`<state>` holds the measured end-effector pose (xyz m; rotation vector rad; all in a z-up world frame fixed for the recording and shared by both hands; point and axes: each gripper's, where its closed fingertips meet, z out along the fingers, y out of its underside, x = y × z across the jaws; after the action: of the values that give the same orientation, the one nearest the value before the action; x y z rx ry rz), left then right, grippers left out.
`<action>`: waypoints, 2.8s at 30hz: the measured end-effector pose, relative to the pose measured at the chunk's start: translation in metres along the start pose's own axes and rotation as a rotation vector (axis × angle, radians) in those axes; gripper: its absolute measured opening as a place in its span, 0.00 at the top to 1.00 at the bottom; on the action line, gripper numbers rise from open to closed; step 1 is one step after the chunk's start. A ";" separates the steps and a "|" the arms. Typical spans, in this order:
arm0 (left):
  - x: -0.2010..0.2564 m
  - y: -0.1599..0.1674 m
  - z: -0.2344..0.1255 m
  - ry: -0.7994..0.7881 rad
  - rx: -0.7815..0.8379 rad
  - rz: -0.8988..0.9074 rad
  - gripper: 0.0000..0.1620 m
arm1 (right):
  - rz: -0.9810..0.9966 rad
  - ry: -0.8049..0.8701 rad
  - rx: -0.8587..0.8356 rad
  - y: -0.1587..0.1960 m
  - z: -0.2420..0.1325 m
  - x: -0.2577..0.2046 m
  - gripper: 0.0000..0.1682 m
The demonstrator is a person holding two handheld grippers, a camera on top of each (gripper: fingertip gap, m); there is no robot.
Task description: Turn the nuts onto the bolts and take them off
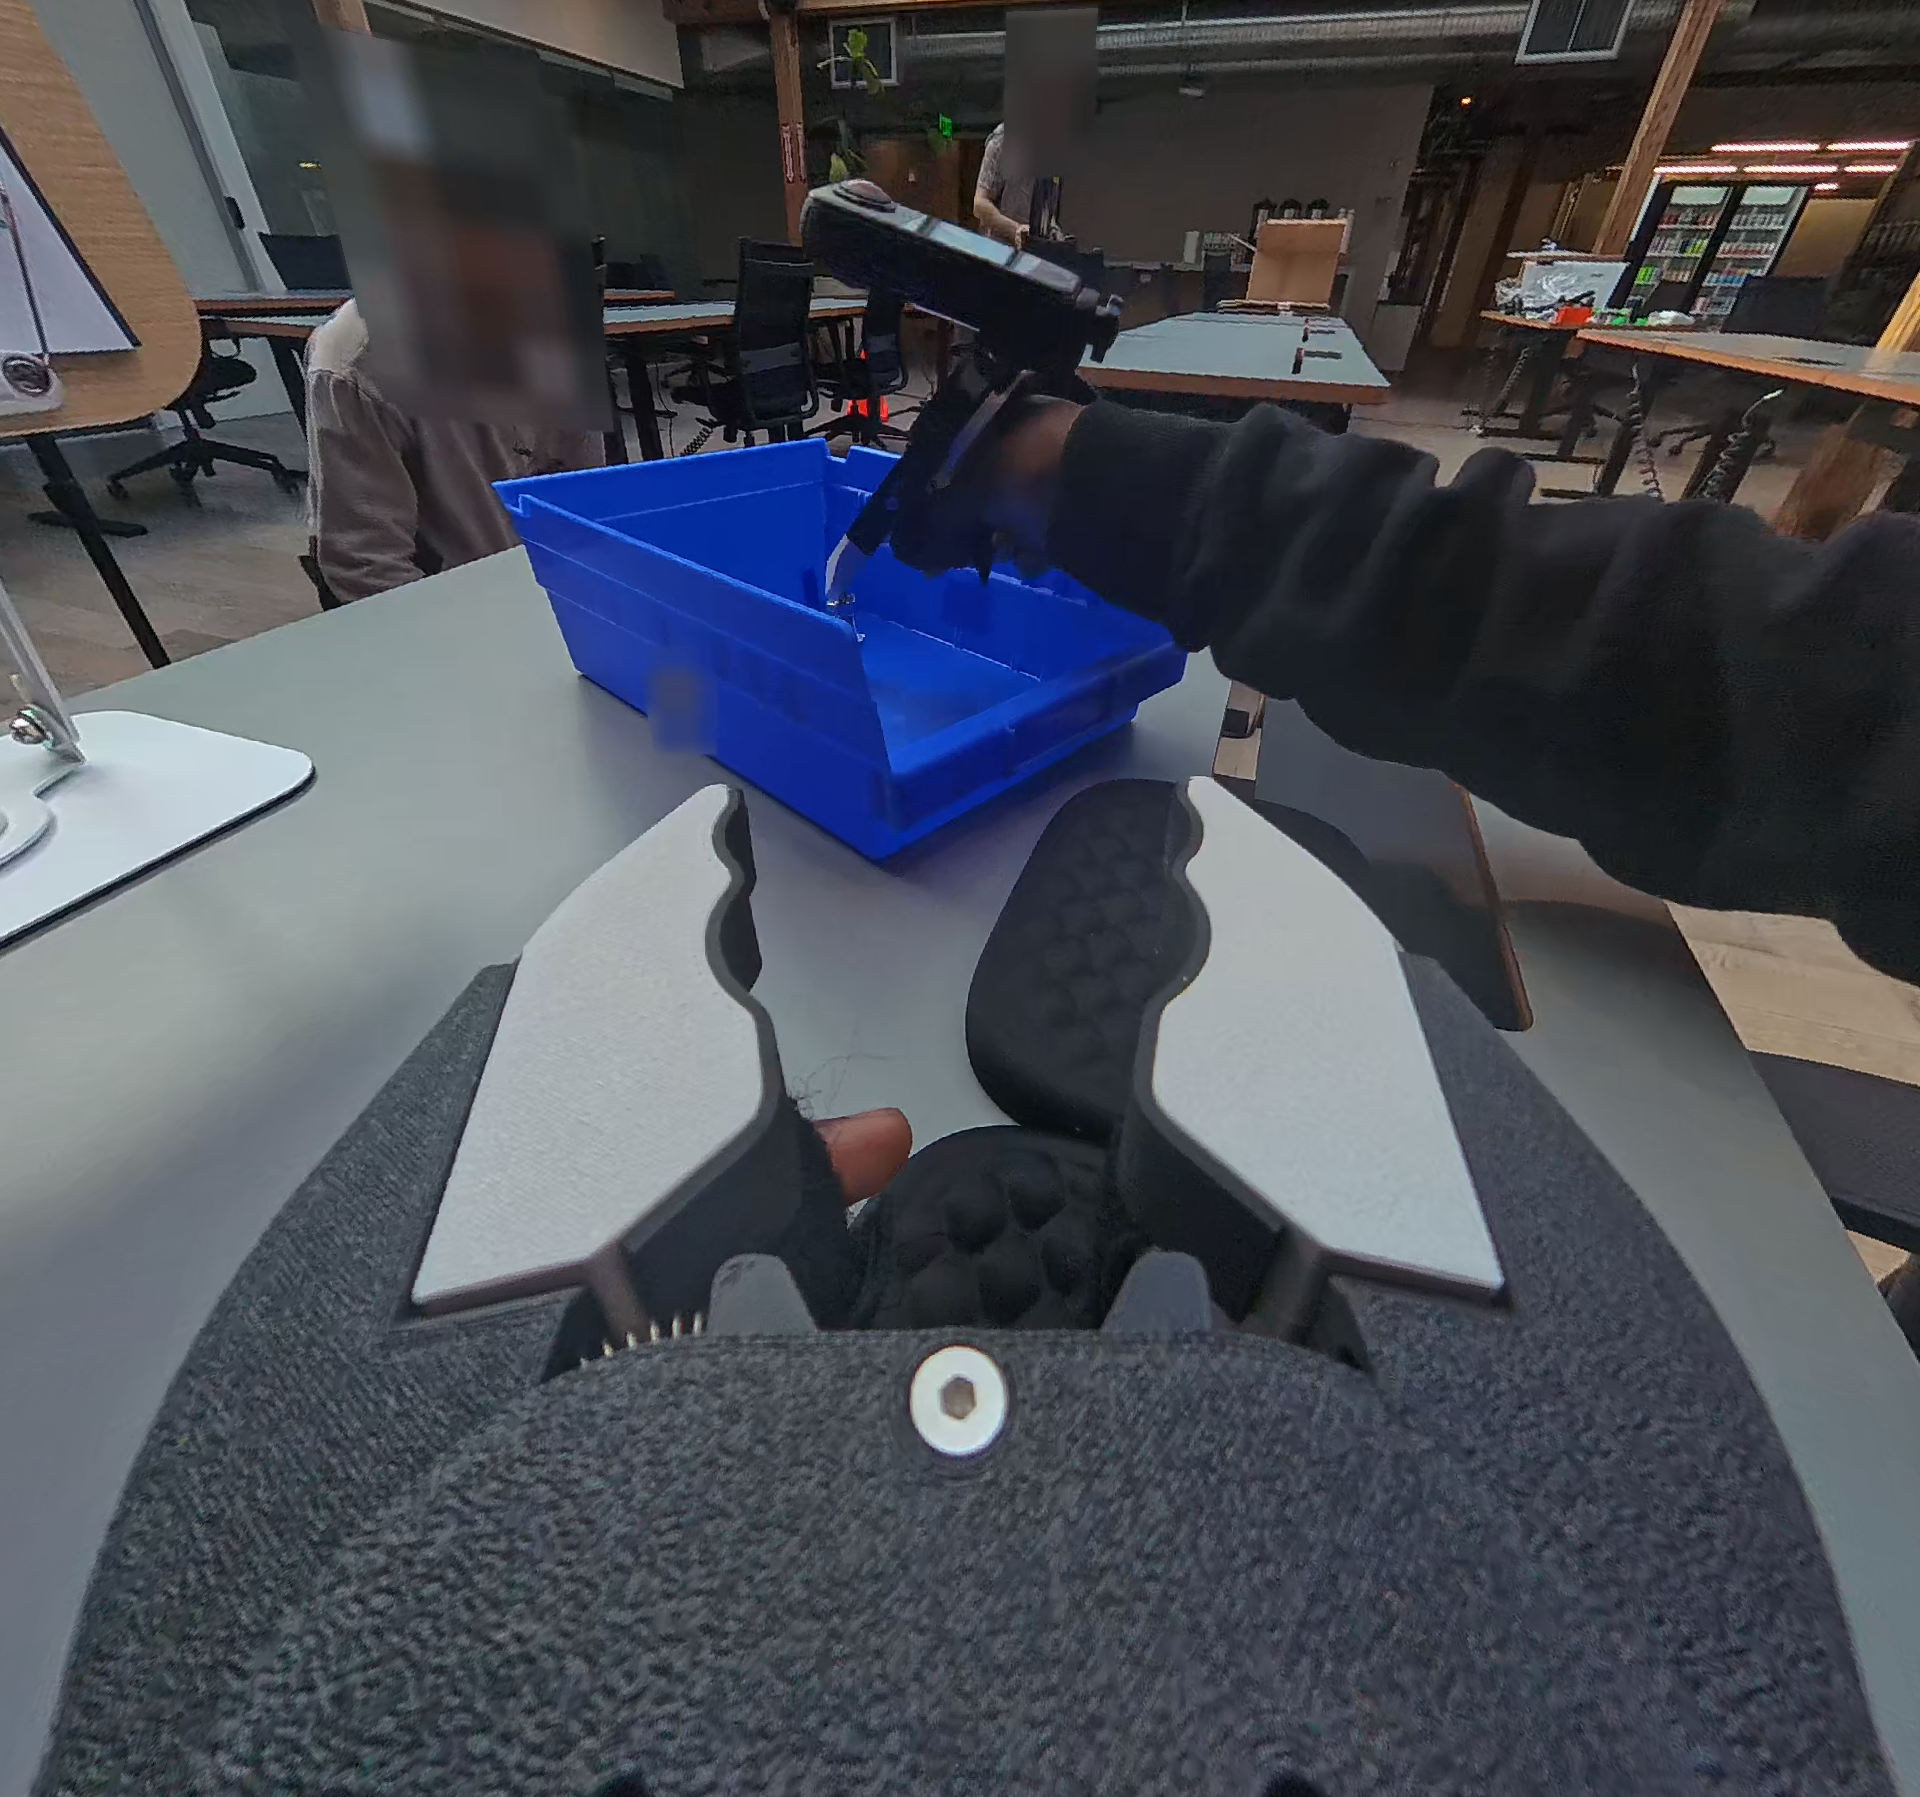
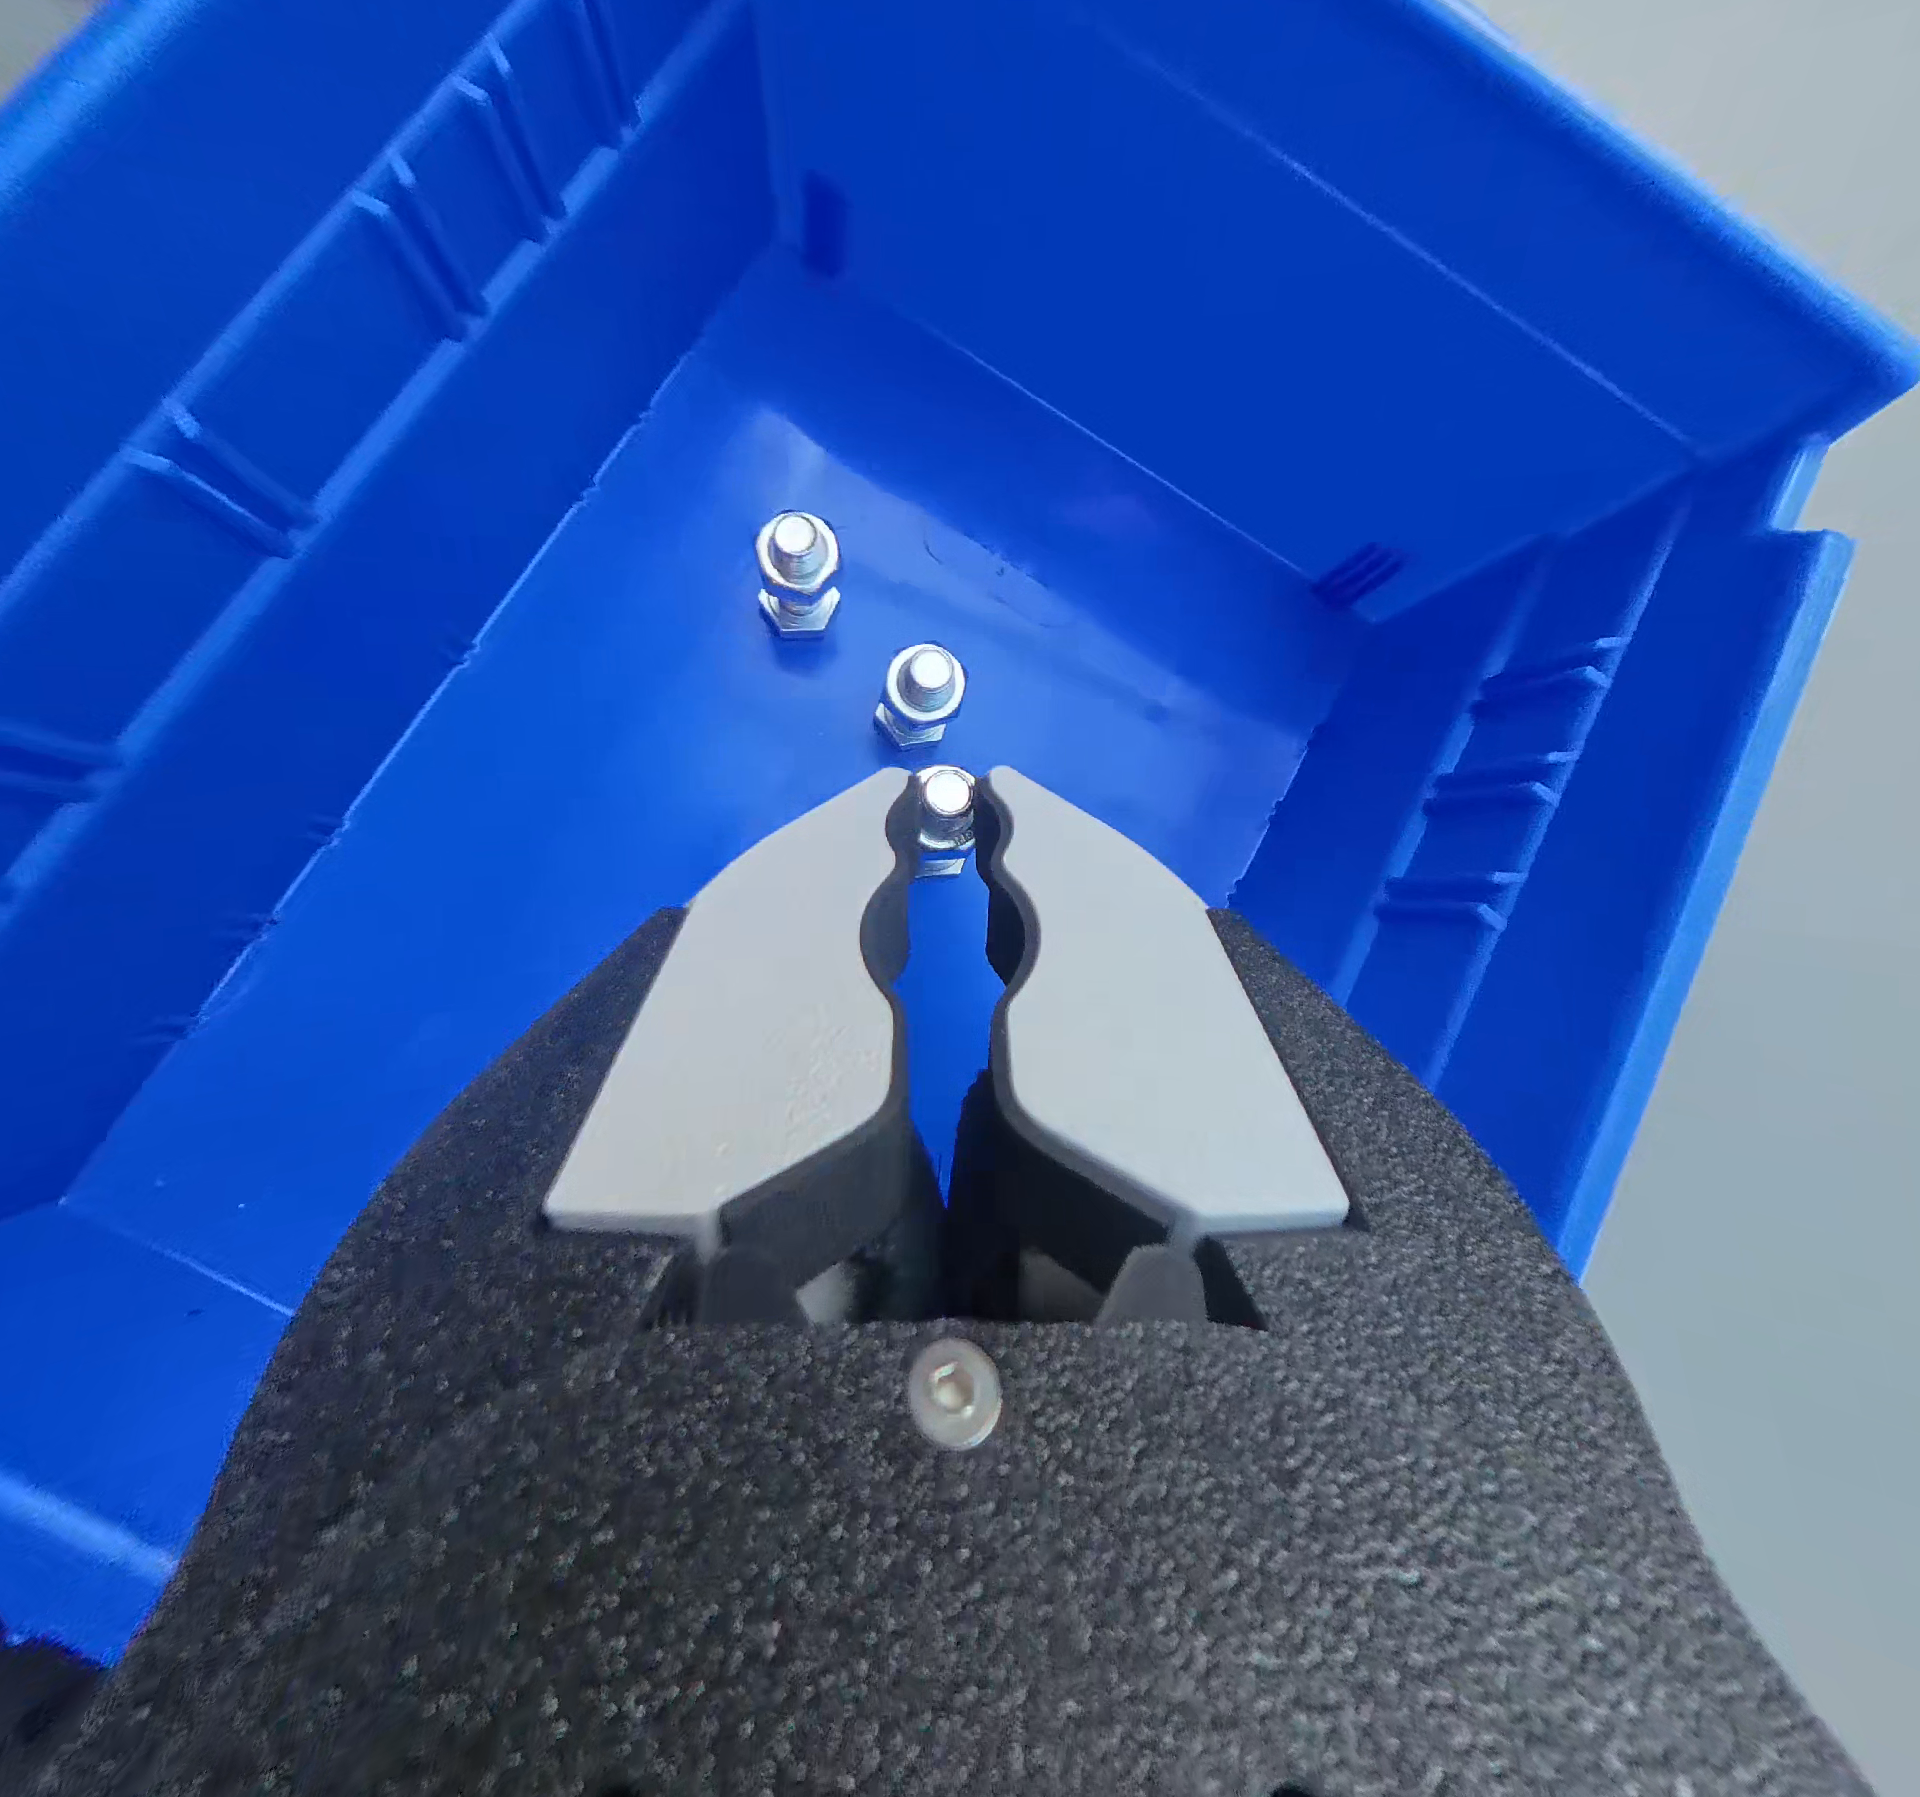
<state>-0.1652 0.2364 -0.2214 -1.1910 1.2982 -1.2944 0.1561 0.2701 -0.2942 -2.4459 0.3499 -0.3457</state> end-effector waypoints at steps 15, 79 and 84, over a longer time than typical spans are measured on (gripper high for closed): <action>0.008 -0.002 -0.001 0.024 -0.036 0.018 0.58 | -0.003 0.032 0.010 -0.005 -0.012 -0.002 0.83; -0.252 0.034 -0.374 -0.450 -1.294 0.237 0.94 | -0.166 -0.472 0.805 0.002 -0.263 -0.151 0.79; -0.210 -0.028 -0.281 -0.288 -1.160 0.567 0.94 | -0.163 -0.501 0.788 0.008 -0.258 -0.159 0.79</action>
<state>-0.4207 0.4763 -0.1920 -1.4811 2.0194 0.1446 -0.0784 0.1728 -0.1278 -1.6959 -0.1838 0.0721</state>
